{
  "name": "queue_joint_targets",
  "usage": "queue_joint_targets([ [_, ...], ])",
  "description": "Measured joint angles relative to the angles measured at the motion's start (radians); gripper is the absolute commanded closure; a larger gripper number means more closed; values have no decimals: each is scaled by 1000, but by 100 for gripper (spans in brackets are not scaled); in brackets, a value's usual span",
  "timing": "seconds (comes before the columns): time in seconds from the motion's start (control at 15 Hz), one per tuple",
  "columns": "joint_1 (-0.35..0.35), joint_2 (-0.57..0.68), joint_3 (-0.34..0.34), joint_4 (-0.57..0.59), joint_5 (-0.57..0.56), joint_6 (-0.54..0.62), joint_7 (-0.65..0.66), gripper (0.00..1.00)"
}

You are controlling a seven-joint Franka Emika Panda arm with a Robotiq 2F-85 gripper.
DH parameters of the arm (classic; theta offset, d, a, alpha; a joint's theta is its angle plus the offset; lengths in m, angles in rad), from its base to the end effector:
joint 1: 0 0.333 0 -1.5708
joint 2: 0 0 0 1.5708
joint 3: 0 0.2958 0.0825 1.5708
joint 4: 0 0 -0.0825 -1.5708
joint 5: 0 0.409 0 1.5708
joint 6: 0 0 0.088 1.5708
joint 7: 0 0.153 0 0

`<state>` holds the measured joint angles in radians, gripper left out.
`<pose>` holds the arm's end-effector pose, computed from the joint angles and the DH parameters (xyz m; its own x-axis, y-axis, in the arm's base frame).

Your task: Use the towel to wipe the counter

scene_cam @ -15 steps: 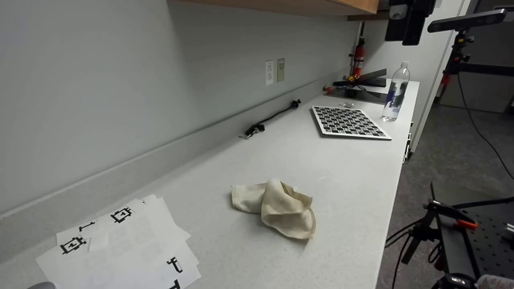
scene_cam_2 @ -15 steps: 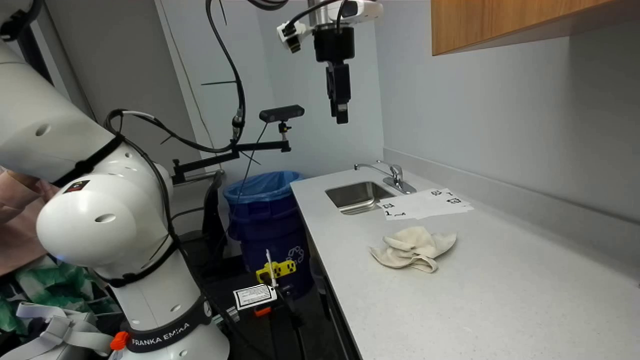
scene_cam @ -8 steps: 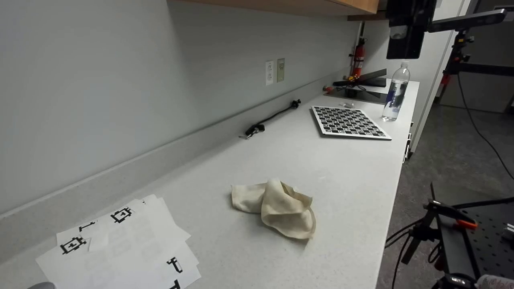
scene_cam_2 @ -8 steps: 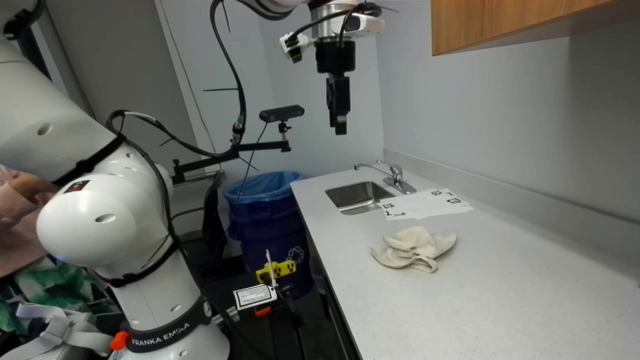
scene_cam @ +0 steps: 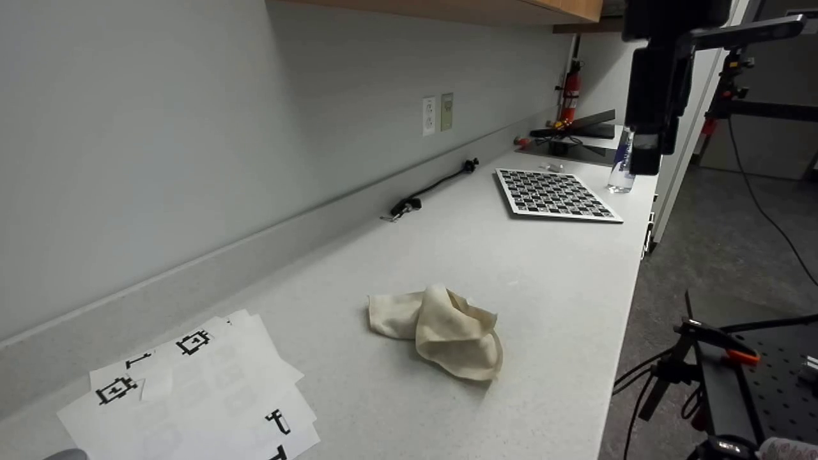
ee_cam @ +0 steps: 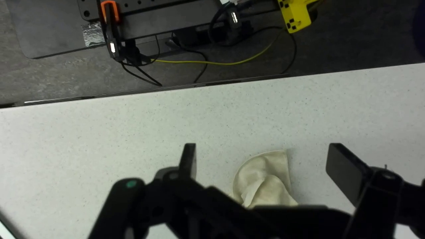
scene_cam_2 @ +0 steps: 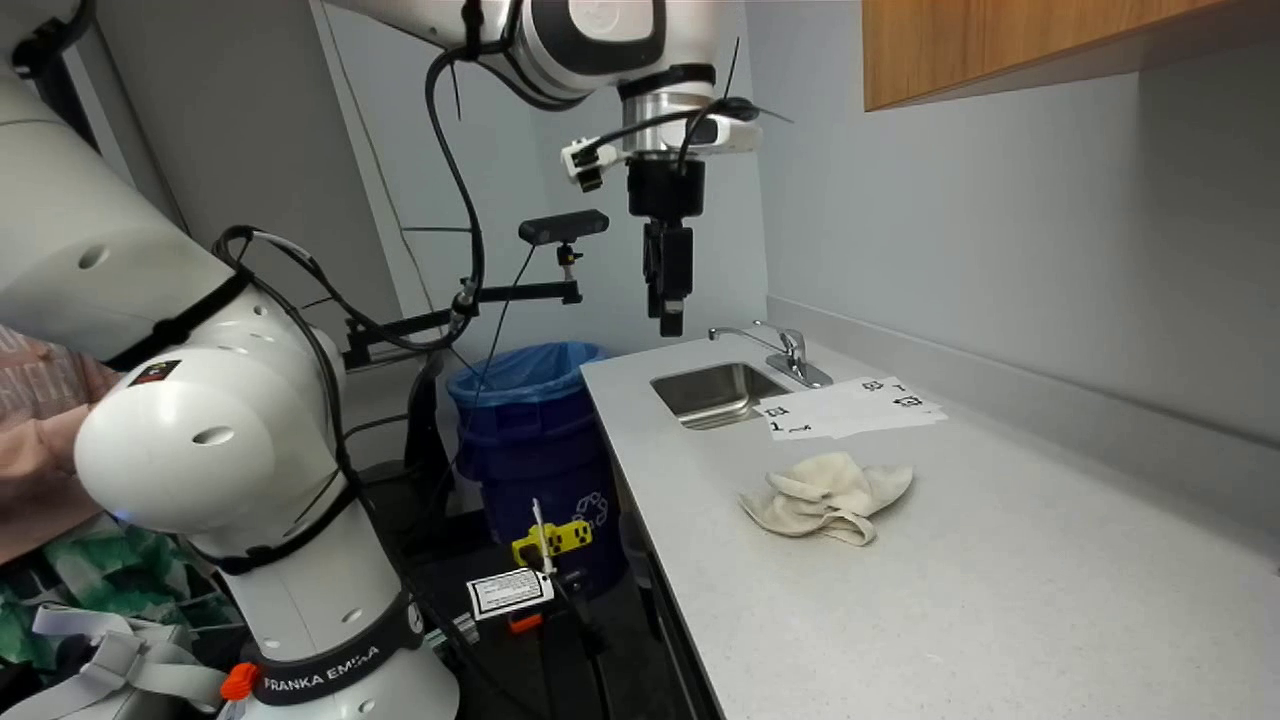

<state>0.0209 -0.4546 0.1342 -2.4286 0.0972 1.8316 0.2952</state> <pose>0.4123 0.0741 0.3847 0.9711 -0.1875 -0.1474 -0.1877 -0.9821 0.0129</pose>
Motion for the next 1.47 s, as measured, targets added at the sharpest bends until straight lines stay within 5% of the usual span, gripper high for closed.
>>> queue_joint_targets([
  [0.47, 24, 92, 21, -136, -32, 316, -32, 0],
  [0.87, 40, 205, 29, -142, -93, 558, -53, 0],
  [1.47, 40, 233, 30, -138, -121, 589, -51, 0],
])
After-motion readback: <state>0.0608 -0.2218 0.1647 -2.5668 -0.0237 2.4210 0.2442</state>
